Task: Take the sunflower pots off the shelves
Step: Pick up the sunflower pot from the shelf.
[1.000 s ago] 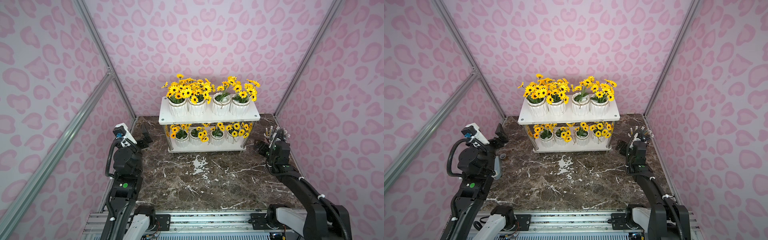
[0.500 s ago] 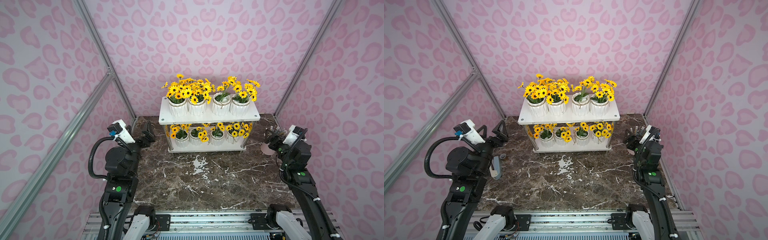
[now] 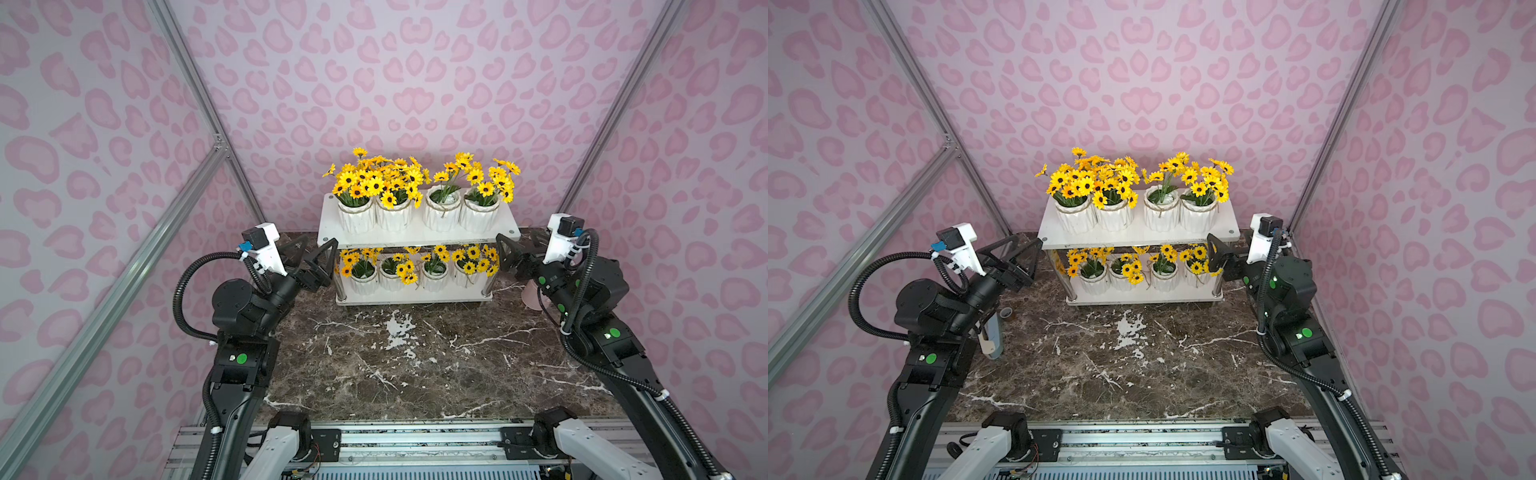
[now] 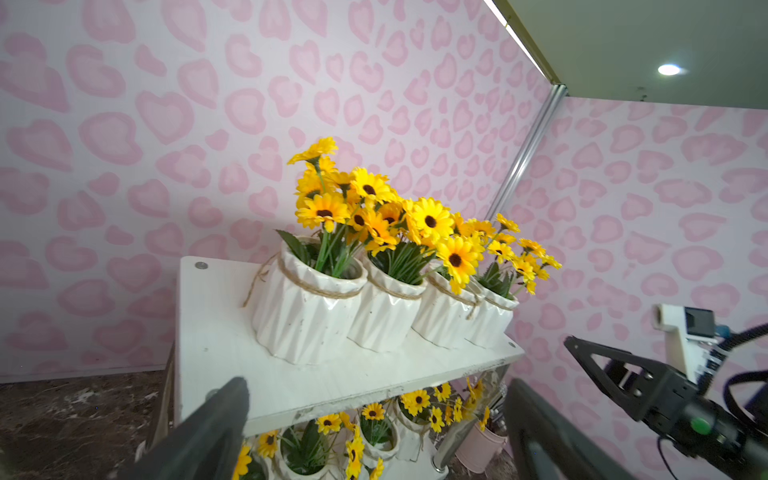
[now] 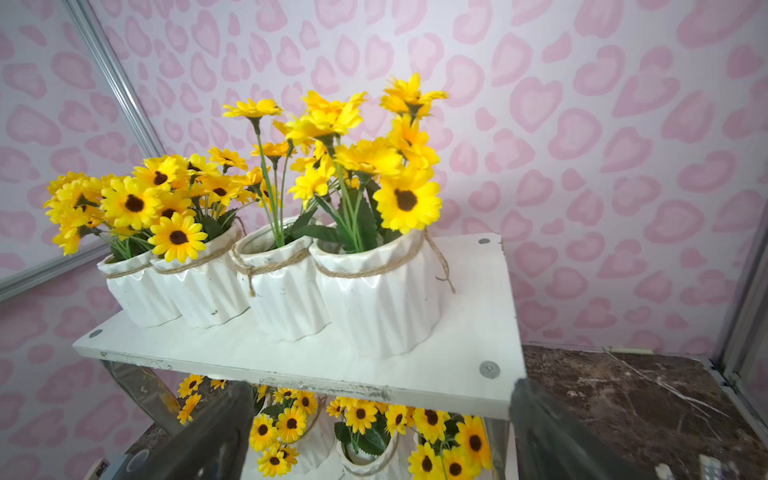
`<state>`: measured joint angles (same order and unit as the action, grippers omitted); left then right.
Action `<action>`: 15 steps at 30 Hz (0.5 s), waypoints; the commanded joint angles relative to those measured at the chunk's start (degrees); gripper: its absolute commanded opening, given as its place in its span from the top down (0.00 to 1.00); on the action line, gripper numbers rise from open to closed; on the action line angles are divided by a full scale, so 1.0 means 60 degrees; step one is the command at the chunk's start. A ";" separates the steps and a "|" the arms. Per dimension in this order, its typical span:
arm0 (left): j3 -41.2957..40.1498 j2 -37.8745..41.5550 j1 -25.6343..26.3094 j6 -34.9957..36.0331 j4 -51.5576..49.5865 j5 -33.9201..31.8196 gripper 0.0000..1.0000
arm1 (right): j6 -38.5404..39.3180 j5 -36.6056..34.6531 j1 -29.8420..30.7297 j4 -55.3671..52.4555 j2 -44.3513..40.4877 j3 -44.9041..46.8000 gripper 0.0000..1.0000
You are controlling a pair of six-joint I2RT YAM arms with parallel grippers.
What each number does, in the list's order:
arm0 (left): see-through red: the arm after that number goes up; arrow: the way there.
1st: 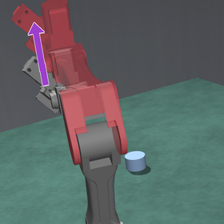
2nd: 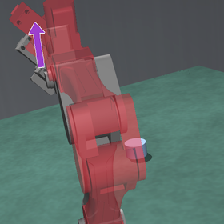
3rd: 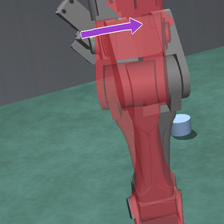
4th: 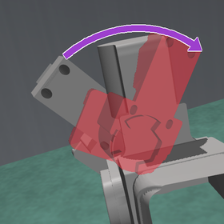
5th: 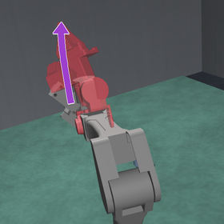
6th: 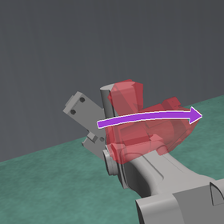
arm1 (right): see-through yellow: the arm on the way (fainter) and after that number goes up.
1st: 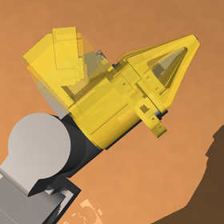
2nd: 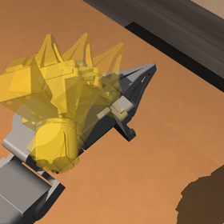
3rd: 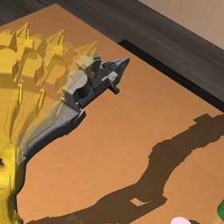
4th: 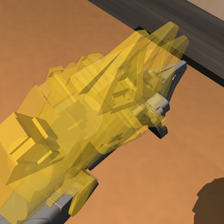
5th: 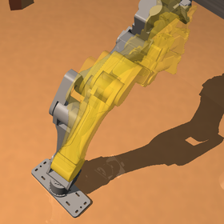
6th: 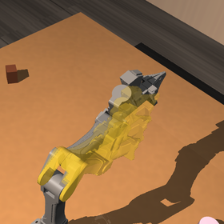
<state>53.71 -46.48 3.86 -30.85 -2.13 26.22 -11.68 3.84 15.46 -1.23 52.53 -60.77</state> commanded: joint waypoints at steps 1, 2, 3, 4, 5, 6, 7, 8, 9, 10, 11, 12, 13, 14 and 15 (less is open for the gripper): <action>-0.0108 -0.0060 0.0006 -0.0333 0.0796 0.1178 0.03 | 0.0485 0.0342 0.0054 -0.0019 0.0508 -0.0552 0.01; -0.0160 -0.0096 0.0003 -0.0375 0.0913 0.1314 0.02 | 0.0515 0.0639 0.0052 -0.0079 0.0771 -0.0762 0.01; -0.0198 -0.0117 0.0011 -0.0434 0.0989 0.1382 0.02 | 0.0544 0.0810 0.0058 -0.0145 0.0983 -0.0987 0.01; -0.0250 -0.0170 0.0022 -0.0468 0.1070 0.1482 0.03 | 0.0589 0.0958 0.0053 -0.0185 0.1207 -0.1211 0.01; -0.0273 -0.0214 0.0028 -0.0479 0.1115 0.1546 0.03 | 0.0625 0.1022 0.0058 -0.0168 0.1398 -0.1359 0.01; -0.0293 -0.0257 0.0023 -0.0522 0.1128 0.1559 0.03 | 0.0642 0.1089 0.0047 -0.0136 0.1552 -0.1468 0.01; -0.0324 -0.0294 0.0020 -0.0541 0.1155 0.1623 0.02 | 0.0683 0.1202 0.0059 -0.0138 0.1747 -0.1587 0.01; -0.0358 -0.0322 0.0038 -0.0534 0.1210 0.1690 0.03 | 0.0727 0.1277 0.0059 -0.0225 0.1934 -0.1757 0.01; -0.0367 -0.0350 0.0033 -0.0556 0.1228 0.1723 0.03 | 0.0747 0.1303 0.0073 -0.0336 0.2092 -0.1909 0.01; -0.0376 -0.0354 0.0033 -0.0556 0.1218 0.1724 0.02 | 0.0759 0.1336 0.0081 -0.0385 0.2236 -0.2009 0.01; -0.0372 -0.0367 0.0042 -0.0529 0.1226 0.1751 0.03 | 0.0799 0.1345 0.0114 -0.0365 0.2341 -0.2049 0.01; -0.0369 -0.0367 0.0041 -0.0502 0.1236 0.1765 0.03 | 0.0795 0.1259 0.0142 -0.0318 0.2425 -0.2064 0.01; -0.0380 -0.0369 0.0035 -0.0481 0.1234 0.1754 0.03 | 0.0790 0.1080 0.0196 -0.0241 0.2485 -0.2077 0.01; -0.0391 -0.0369 0.0039 -0.0474 0.1234 0.1753 0.02 | 0.0817 0.0989 0.0243 -0.0191 0.2568 -0.2102 0.01; -0.0390 -0.0369 0.0032 -0.0462 0.1234 0.1766 0.03 | 0.0863 0.0945 0.0279 -0.0176 0.2627 -0.2134 0.01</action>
<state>51.55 -48.66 4.12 -33.43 2.90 35.81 -7.70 10.17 16.62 -3.81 67.59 -72.36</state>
